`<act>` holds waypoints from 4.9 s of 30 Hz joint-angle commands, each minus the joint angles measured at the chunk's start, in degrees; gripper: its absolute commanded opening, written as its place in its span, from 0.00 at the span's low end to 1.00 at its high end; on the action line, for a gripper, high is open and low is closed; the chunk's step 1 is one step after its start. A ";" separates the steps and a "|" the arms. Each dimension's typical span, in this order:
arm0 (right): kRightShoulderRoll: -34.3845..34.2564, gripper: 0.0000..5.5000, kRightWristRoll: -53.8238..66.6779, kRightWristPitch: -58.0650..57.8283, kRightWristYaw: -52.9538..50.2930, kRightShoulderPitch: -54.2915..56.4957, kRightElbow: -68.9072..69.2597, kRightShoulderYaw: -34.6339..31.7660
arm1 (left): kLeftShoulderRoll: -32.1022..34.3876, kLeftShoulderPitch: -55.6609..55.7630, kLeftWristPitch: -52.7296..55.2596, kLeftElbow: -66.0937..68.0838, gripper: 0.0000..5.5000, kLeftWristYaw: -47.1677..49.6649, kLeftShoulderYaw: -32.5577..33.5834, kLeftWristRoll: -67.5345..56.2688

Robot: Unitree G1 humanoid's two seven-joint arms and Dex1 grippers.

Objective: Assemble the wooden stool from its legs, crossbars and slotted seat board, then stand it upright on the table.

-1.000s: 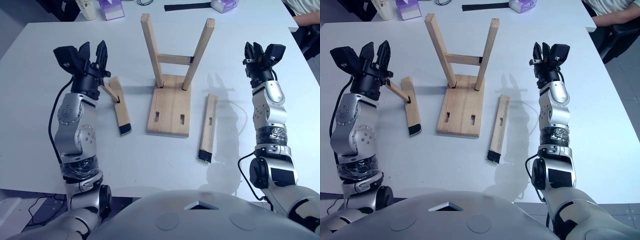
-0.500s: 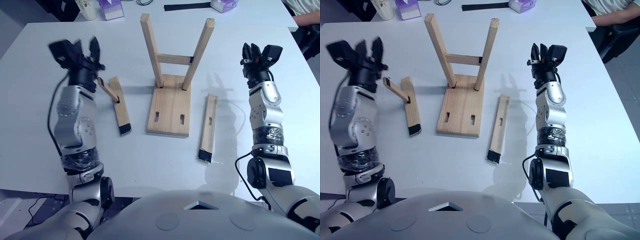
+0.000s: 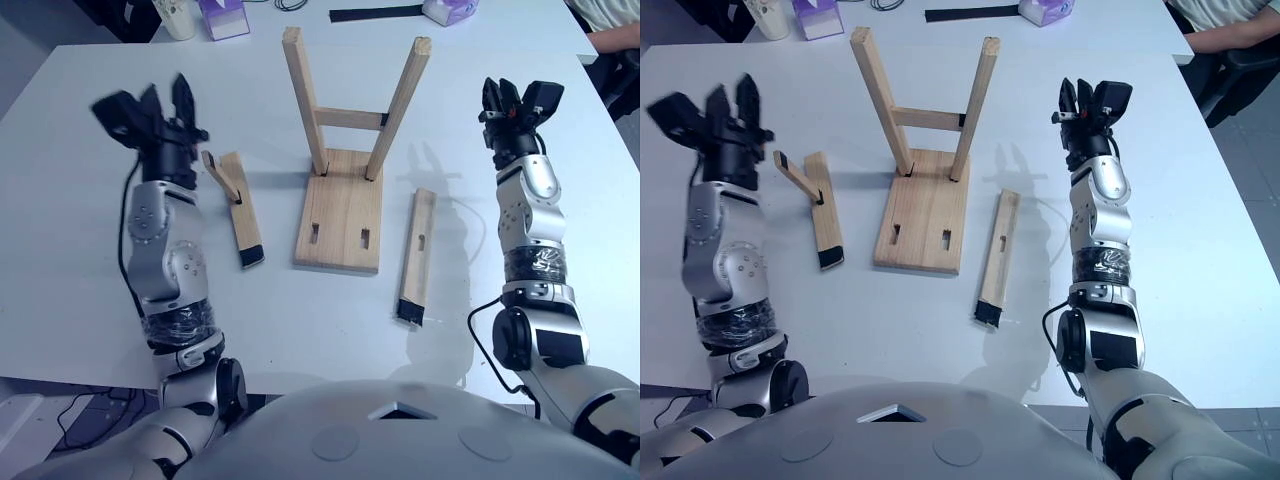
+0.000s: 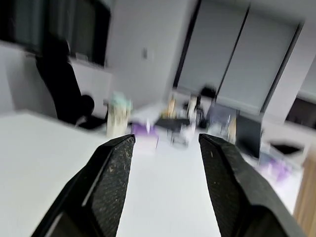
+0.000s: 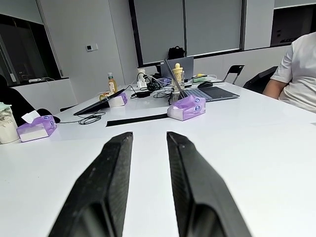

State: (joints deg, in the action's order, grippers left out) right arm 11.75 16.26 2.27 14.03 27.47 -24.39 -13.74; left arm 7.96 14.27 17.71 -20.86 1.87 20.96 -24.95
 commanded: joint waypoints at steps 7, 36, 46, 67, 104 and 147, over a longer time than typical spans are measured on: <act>2.12 0.23 0.28 -3.50 -1.94 -8.87 11.45 -2.45 | 0.51 -26.38 26.63 -23.73 0.44 9.71 1.67 -6.74; 1.30 0.23 -7.49 1.08 1.03 -4.06 2.21 5.78 | -6.60 -17.53 45.80 -15.34 0.66 16.21 -11.47 5.45; -0.16 0.23 -7.66 1.39 0.32 -5.95 3.68 6.47 | -11.19 -17.19 59.47 -15.45 0.66 13.78 -6.86 4.85; -11.10 0.23 6.49 -9.50 -11.09 -13.25 19.94 -1.52 | 11.30 -22.61 64.36 -16.86 0.37 -3.06 -15.80 6.50; 13.51 0.26 39.40 -53.14 49.85 44.66 8.85 3.60 | 10.67 13.45 23.99 -4.33 0.37 -33.24 -5.42 -53.61; 25.16 0.59 24.93 -56.54 71.44 51.17 8.47 18.55 | 28.03 5.15 16.41 -1.53 0.37 -60.92 -14.88 -26.69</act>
State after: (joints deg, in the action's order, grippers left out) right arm 36.43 42.34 -55.17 83.69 77.97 -16.50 3.25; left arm 34.97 19.29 34.20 -22.53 -58.25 6.43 -52.42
